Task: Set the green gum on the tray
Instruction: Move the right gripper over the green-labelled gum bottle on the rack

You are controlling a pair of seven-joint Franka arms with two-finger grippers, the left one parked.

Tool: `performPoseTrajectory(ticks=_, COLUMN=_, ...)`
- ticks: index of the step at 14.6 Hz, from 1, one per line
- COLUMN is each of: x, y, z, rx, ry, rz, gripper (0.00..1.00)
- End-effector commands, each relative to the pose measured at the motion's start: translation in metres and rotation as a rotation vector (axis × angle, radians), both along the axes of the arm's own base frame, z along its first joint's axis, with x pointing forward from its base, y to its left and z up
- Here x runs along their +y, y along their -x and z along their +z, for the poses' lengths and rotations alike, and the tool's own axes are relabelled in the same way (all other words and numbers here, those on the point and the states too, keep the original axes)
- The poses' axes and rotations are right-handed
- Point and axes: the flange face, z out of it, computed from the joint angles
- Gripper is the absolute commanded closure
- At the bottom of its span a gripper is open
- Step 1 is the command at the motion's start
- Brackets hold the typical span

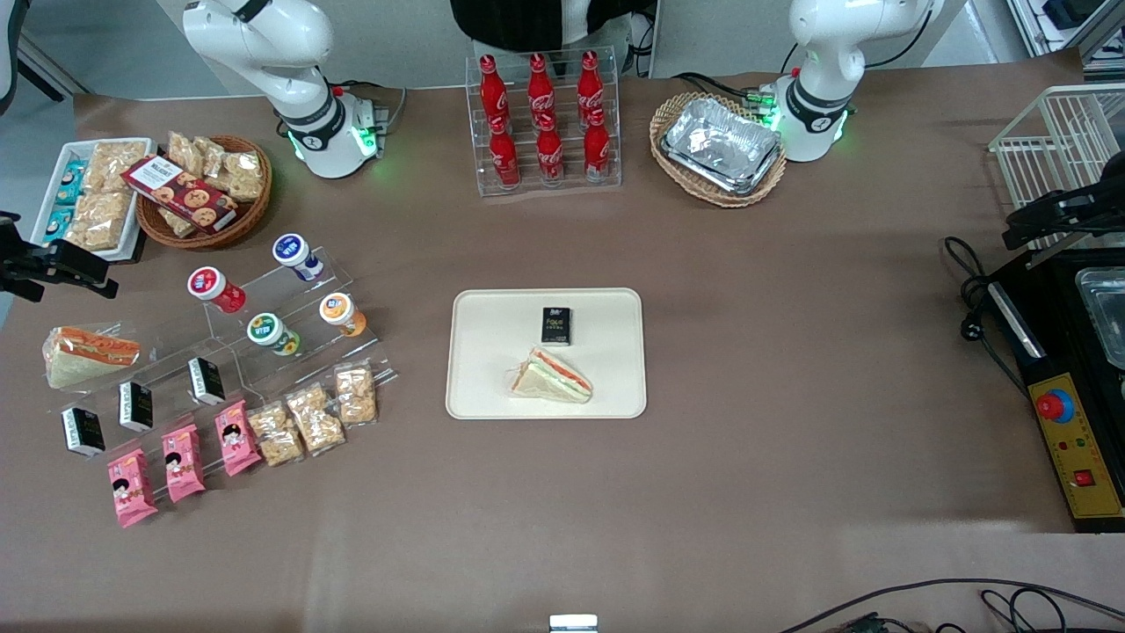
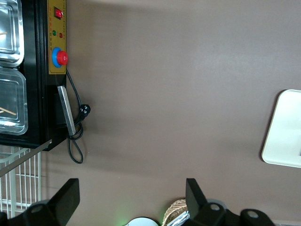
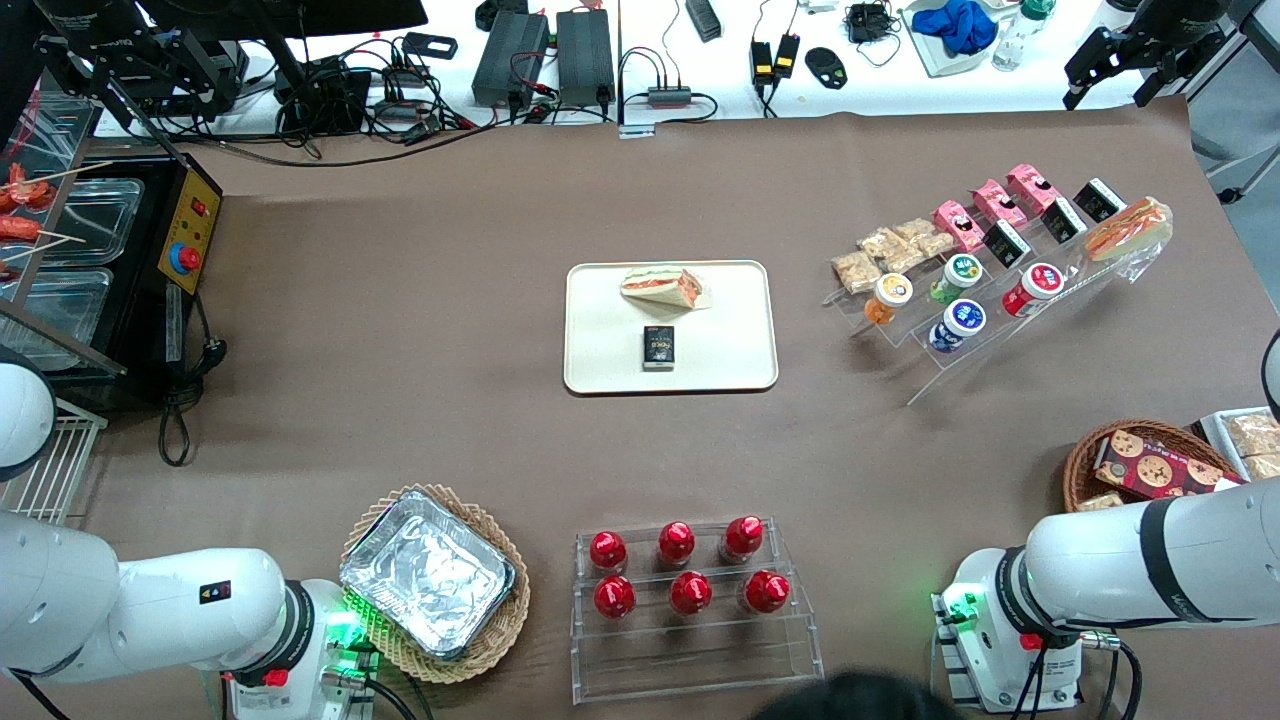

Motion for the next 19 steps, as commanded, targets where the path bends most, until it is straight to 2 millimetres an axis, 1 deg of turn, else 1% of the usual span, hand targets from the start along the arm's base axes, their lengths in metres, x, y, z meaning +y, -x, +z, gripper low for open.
performPoseTrajectory(ticks=1, x=-0.001, y=-0.002, z=0.006, rx=-0.004, ry=0.015, rz=0.002, gripper=0.0)
performPoseTrajectory(ticks=9, x=0.004, y=-0.001, z=0.007, rx=0.001, ry=0.013, rz=0.005, gripper=0.0)
performPoseTrajectory(ticks=11, x=0.007, y=0.004, z=0.015, rx=-0.007, ry=0.016, rz=0.023, gripper=0.0)
performPoseTrajectory(ticks=13, x=0.014, y=0.007, z=0.018, rx=-0.003, ry=0.009, rz=0.045, gripper=0.0)
performPoseTrajectory(ticks=14, x=0.024, y=0.008, z=0.022, rx=-0.013, ry=0.015, rz=0.063, gripper=0.0)
performPoseTrajectory(ticks=15, x=0.03, y=0.008, z=0.019, rx=-0.007, ry=0.014, rz=0.076, gripper=0.0)
performPoseTrajectory(ticks=17, x=0.032, y=0.012, z=0.011, rx=0.005, ry=0.012, rz=0.083, gripper=0.0)
performPoseTrajectory(ticks=19, x=0.036, y=0.028, z=0.0, rx=-0.01, ry=0.008, rz=0.084, gripper=0.0)
